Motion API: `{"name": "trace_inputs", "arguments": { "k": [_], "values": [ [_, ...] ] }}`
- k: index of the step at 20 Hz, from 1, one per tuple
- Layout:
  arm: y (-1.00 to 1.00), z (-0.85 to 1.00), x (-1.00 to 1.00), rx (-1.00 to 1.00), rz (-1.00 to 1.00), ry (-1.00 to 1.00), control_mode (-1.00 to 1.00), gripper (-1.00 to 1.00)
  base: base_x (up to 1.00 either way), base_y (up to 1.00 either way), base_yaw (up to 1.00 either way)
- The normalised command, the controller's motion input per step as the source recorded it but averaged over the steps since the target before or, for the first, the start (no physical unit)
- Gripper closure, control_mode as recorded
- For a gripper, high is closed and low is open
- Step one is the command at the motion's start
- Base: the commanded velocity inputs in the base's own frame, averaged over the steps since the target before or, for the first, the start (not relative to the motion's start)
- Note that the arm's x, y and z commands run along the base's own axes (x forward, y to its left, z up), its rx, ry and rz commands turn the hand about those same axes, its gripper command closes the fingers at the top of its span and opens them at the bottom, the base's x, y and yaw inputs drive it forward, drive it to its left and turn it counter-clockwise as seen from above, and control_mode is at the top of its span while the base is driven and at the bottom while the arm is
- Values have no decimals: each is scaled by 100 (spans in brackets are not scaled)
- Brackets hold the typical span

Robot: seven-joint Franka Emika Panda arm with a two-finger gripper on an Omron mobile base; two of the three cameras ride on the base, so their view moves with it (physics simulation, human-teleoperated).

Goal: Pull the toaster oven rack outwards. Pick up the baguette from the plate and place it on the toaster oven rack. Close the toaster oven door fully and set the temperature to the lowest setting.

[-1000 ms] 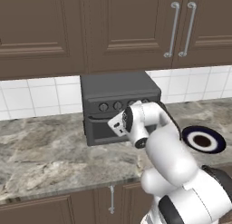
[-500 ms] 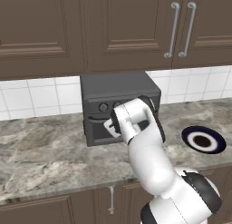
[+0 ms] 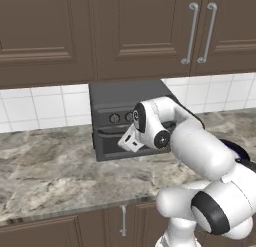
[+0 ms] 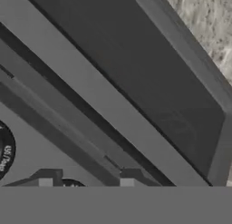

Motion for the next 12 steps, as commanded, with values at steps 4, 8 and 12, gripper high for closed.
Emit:
{"name": "trace_inputs", "arguments": {
  "k": [4,8,12],
  "values": [
    [-26,-24,0,-97,23,45,-100,100,0,0,0],
    [-24,-13,5,-88,17,40,-100,100,0,0,0],
    [-13,-19,38,-79,20,34,-100,100,0,0,0]
  ]
}}
